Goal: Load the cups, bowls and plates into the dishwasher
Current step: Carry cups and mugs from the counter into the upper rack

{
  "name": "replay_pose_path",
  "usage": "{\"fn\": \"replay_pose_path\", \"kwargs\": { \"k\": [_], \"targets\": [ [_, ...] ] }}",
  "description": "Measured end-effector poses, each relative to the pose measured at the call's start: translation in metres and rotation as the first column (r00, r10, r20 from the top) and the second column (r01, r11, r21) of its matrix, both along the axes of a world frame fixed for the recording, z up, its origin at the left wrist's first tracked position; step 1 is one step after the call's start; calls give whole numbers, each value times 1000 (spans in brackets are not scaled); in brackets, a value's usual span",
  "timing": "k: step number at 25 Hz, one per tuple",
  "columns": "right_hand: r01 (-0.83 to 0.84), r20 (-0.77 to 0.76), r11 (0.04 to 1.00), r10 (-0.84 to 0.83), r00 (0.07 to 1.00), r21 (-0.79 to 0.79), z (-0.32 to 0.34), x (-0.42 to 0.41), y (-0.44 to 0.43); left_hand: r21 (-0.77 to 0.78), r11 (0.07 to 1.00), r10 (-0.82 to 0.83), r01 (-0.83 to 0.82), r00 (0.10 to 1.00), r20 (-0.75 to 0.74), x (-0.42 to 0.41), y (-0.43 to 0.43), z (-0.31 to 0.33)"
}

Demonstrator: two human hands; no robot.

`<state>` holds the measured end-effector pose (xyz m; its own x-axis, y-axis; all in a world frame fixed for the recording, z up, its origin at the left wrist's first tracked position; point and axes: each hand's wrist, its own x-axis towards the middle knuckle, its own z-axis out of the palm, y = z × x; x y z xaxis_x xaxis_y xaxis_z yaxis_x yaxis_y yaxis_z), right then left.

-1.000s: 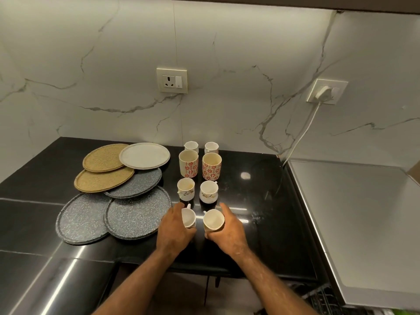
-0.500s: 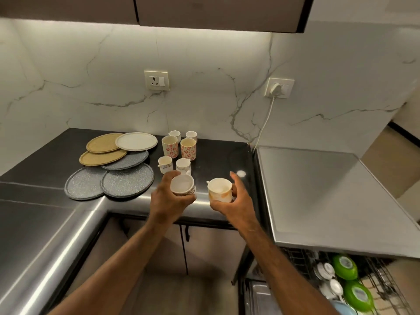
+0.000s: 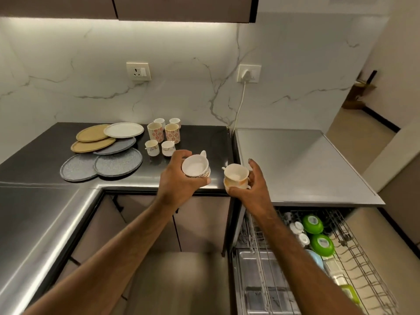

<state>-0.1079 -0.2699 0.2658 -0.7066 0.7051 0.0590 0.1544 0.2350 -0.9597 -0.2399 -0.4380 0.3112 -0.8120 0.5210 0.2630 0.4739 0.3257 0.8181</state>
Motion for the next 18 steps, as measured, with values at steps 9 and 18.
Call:
{"fn": "replay_pose_path", "kwargs": {
  "k": [9,18],
  "targets": [
    [138,-15,990,-138,990,-19,8,79,-33,7,989,-151,150,985,81,53,-23,7],
    [346,51,937,-344,938,-55,-29,185,-40,-9,953,-293,302,932,216,117,-13,-38]
  ]
}}
